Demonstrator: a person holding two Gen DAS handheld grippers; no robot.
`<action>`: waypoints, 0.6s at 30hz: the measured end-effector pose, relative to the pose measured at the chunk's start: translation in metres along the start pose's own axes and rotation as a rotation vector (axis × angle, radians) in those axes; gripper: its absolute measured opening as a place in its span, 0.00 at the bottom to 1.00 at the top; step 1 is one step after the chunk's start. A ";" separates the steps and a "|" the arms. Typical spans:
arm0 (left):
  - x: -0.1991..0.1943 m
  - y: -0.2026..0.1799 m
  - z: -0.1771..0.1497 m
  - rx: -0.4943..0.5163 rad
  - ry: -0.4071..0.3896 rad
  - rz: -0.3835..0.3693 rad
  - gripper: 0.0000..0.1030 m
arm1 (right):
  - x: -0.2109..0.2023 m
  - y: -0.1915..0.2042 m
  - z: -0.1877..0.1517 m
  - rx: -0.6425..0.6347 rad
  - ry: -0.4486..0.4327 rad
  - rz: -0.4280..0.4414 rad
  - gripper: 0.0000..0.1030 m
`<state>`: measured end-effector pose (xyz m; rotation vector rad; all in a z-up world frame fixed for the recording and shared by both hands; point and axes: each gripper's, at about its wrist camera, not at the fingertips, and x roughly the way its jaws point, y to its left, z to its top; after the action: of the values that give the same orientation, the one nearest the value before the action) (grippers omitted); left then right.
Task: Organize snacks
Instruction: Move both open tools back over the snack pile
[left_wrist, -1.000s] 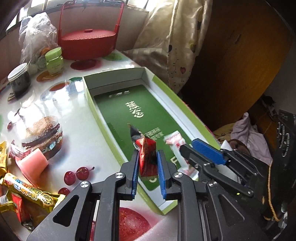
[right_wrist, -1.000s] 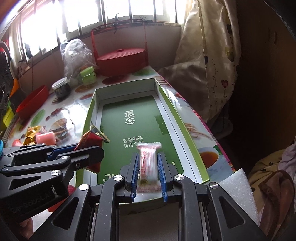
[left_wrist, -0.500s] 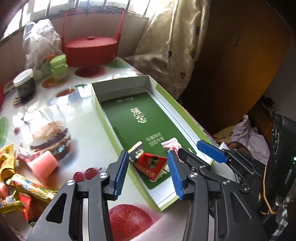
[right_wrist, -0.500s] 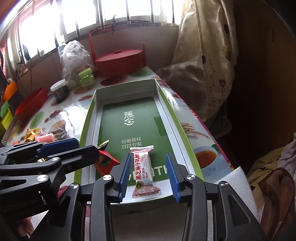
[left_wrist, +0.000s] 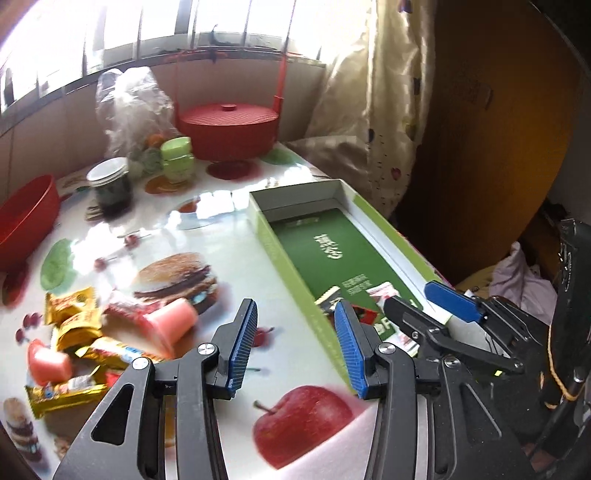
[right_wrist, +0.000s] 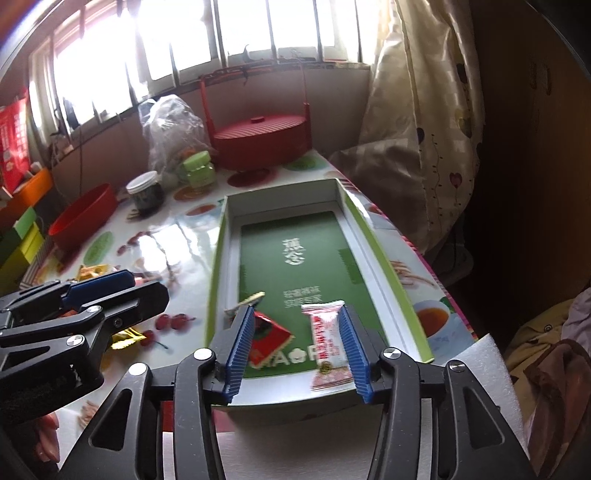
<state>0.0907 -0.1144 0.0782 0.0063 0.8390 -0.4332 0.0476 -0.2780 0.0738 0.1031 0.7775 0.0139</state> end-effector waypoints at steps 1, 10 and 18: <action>-0.002 0.003 -0.001 -0.002 -0.006 0.017 0.44 | 0.000 0.003 0.000 0.000 -0.003 0.004 0.48; -0.020 0.045 -0.016 -0.066 -0.022 0.069 0.44 | 0.001 0.034 -0.002 -0.033 0.003 0.058 0.50; -0.034 0.078 -0.033 -0.106 -0.029 0.120 0.44 | 0.006 0.058 -0.003 -0.079 0.018 0.102 0.51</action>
<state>0.0758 -0.0248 0.0679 -0.0472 0.8273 -0.2748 0.0512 -0.2196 0.0728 0.0675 0.7877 0.1420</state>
